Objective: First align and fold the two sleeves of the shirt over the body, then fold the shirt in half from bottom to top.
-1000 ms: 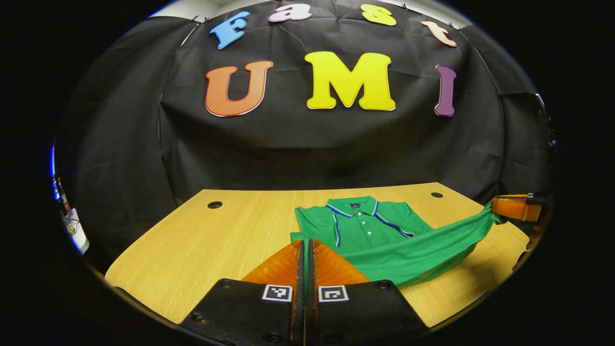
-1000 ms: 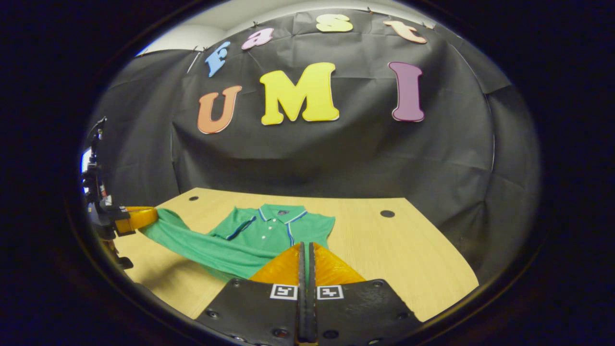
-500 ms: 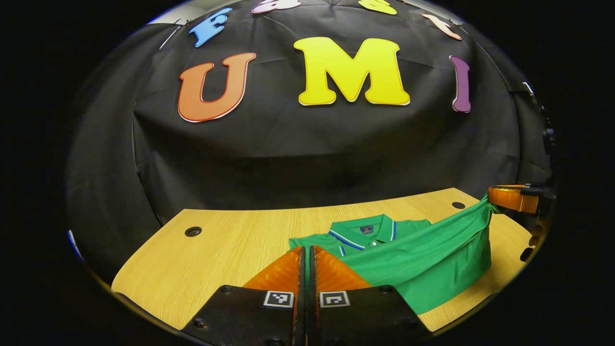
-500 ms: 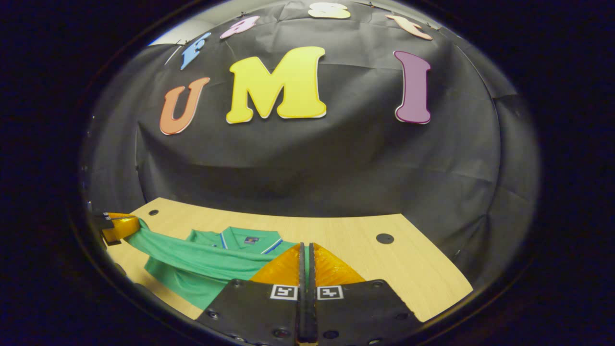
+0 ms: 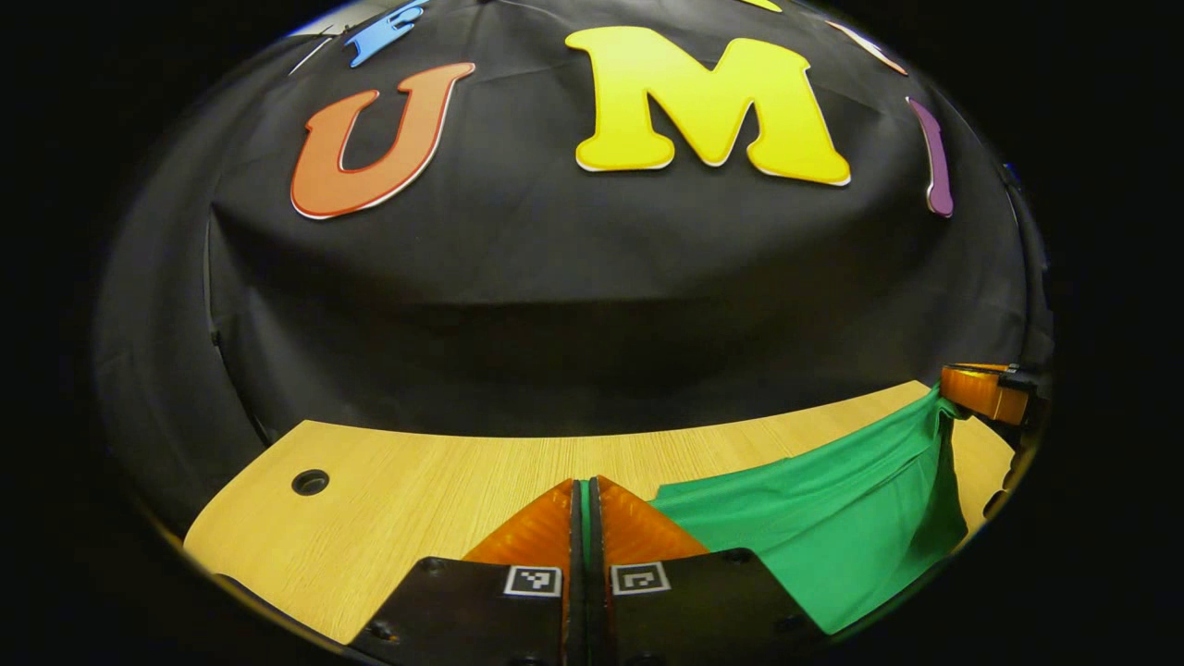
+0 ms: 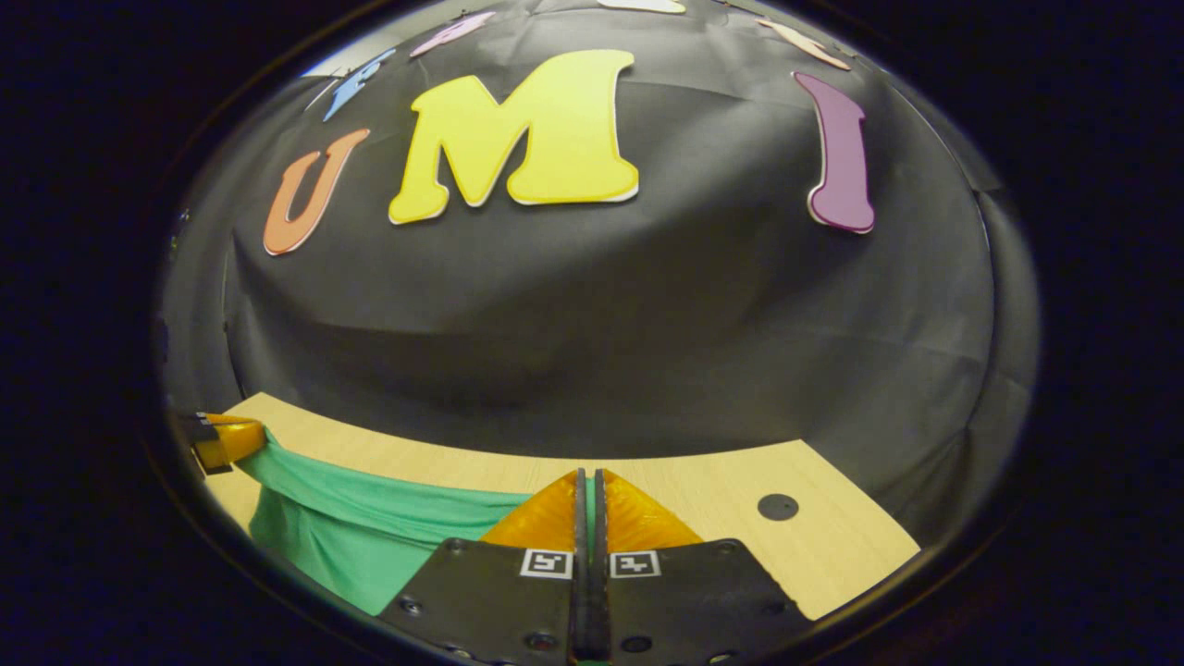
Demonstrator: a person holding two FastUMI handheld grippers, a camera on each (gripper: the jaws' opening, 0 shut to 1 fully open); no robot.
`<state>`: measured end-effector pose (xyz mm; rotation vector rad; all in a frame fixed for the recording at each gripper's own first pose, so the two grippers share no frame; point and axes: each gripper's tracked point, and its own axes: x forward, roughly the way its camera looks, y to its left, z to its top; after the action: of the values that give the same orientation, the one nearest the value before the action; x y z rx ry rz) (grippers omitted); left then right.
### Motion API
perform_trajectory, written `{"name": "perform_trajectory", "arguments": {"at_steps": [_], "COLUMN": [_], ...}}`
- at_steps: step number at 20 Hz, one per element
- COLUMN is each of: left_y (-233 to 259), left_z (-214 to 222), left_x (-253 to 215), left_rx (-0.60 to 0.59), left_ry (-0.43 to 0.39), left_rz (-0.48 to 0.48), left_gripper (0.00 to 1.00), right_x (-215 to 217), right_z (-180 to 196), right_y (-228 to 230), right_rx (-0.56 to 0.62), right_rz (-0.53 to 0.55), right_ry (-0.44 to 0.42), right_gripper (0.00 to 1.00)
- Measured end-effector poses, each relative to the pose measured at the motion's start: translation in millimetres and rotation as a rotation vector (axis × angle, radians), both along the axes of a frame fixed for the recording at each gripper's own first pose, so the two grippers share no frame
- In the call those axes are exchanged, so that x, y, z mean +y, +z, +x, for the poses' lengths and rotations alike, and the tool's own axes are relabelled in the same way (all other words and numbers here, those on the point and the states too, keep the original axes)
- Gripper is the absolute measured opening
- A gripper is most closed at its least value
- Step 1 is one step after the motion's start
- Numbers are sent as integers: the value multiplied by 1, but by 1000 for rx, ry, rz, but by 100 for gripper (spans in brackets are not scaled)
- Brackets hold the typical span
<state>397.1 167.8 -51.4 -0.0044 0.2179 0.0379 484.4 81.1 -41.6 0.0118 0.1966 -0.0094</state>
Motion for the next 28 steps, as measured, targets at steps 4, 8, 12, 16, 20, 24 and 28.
{"name": "perform_trajectory", "arguments": {"at_steps": [4, 8, 12, 16, 20, 24, 28], "left_y": [-10, -27, -35, -44, -46, -26, -22], "left_z": [40, 54, 55, 52, 39, 1, -49], "left_x": [-1, -5, -7, -9, -4, 8, -5], "left_rx": [-9, -1, 3, 10, -34, -163, -236], "left_ry": [-17, -35, -38, -10, 35, 97, 91], "left_rz": [36, 71, 44, -12, -38, -11, -18], "left_gripper": [7, 7, 9, 100, 100, 100, 100], "right_x": [3, -1, 1, -1, 9, 13, 12], "right_z": [41, 56, 58, 59, 37, -12, -71], "right_y": [-16, -32, -42, -47, -37, -15, -10], "right_rx": [-13, -9, 6, 5, -45, -173, -277], "right_rz": [-66, -112, -134, -169, -106, -72, -73], "right_ry": [-11, -46, -50, -49, -33, -21, -42], "right_gripper": [0, 0, 0, 96, 95, 96, 95]}}
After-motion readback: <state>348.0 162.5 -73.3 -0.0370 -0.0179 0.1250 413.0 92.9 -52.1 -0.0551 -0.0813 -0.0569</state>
